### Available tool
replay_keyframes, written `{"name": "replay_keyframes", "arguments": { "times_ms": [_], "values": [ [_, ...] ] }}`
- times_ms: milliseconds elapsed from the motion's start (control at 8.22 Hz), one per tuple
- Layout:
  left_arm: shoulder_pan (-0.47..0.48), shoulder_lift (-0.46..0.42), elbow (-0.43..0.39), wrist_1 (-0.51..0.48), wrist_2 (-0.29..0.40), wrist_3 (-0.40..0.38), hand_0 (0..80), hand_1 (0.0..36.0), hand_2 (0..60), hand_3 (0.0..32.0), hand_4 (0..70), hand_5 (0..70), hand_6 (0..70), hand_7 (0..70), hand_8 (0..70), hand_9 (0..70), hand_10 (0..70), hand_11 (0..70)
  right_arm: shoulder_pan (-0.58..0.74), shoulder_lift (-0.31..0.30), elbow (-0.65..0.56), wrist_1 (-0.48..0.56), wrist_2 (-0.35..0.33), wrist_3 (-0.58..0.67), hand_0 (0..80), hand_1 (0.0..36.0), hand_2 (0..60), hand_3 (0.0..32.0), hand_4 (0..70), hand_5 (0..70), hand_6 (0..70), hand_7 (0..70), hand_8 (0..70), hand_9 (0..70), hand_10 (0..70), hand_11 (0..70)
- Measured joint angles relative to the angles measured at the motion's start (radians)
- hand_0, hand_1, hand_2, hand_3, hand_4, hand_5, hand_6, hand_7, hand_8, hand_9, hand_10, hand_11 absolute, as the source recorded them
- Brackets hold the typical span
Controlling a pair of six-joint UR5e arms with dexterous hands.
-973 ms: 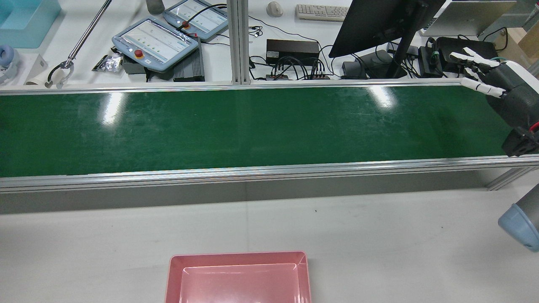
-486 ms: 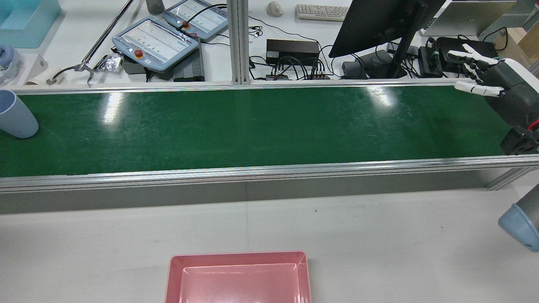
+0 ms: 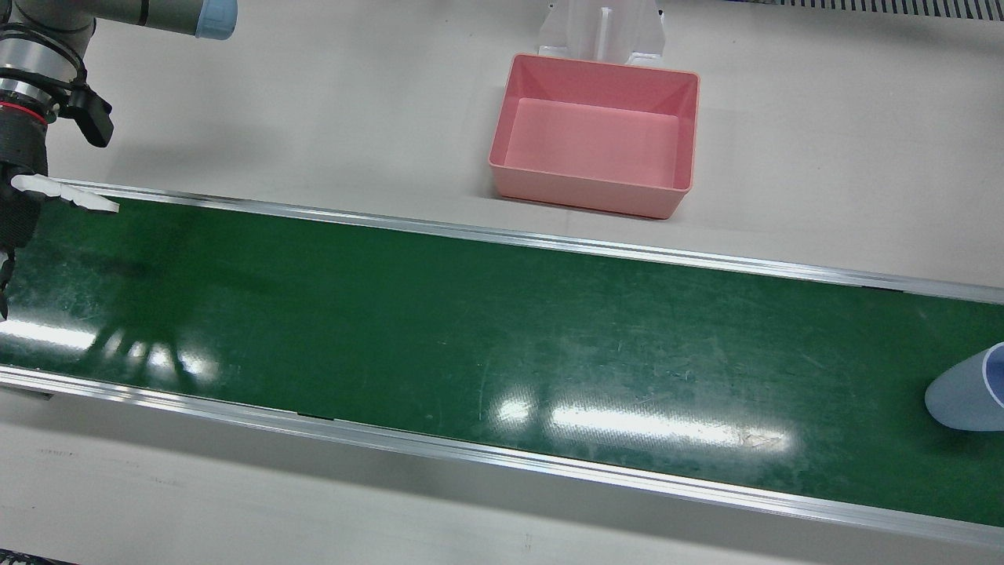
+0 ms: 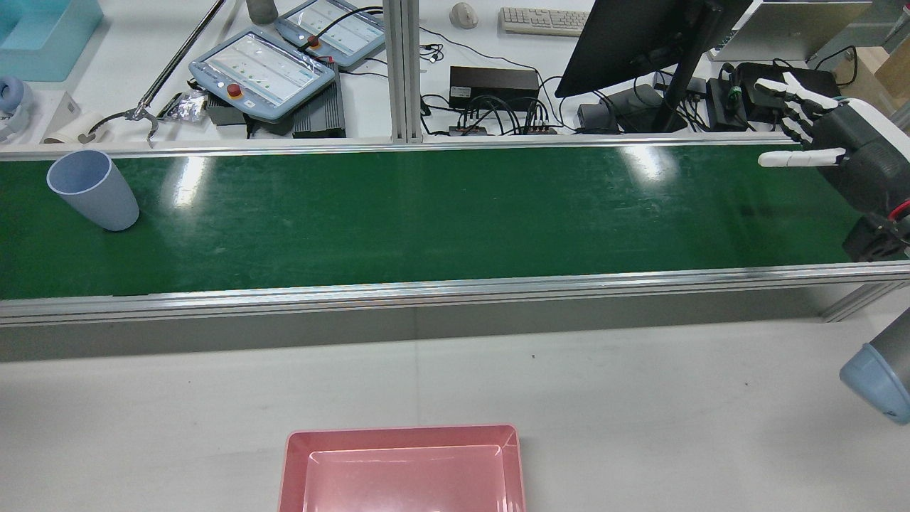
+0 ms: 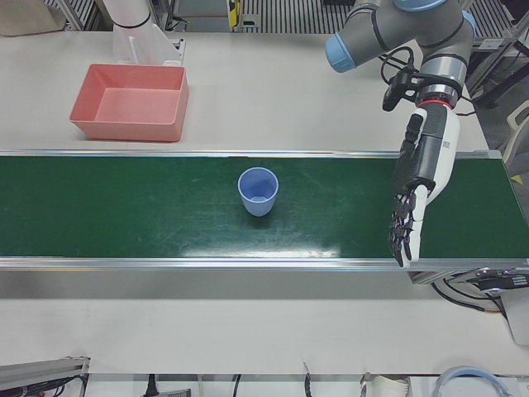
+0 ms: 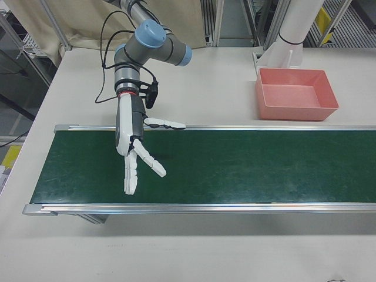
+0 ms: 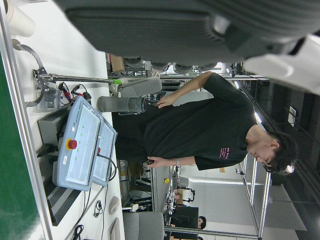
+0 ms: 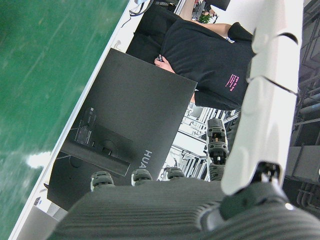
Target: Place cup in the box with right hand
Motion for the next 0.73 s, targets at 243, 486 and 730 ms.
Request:
{"name": "replay_keyframes", "arguments": {
  "times_ms": [243,486,730],
  "values": [
    [0.000,0.000,0.000,0.000,0.000,0.000,0.0,0.0,0.0,0.0,0.0,0.0,0.0,0.0,0.0,0.0,0.0,0.0,-0.006,0.000,-0.002,0.001,0.001,-0.001,54.4,17.6,1.6,10.8,1.4,7.0,1.9,6.4,0.7,2.0,3.2,7.1],
    [0.000,0.000,0.000,0.000,0.000,0.000,0.0,0.0,0.0,0.0,0.0,0.0,0.0,0.0,0.0,0.0,0.0,0.0,-0.011,0.003,-0.002,0.002,0.002,-0.001,54.2,19.2,6.2,11.6,0.9,7.2,1.8,6.4,0.5,1.7,3.1,7.0],
    [0.000,0.000,0.000,0.000,0.000,0.000,0.0,0.0,0.0,0.0,0.0,0.0,0.0,0.0,0.0,0.0,0.0,0.0,-0.015,0.005,-0.002,0.003,0.002,-0.002,53.5,20.2,10.8,12.4,0.8,7.2,1.8,6.6,0.7,1.8,3.1,7.0]
  ]
}}
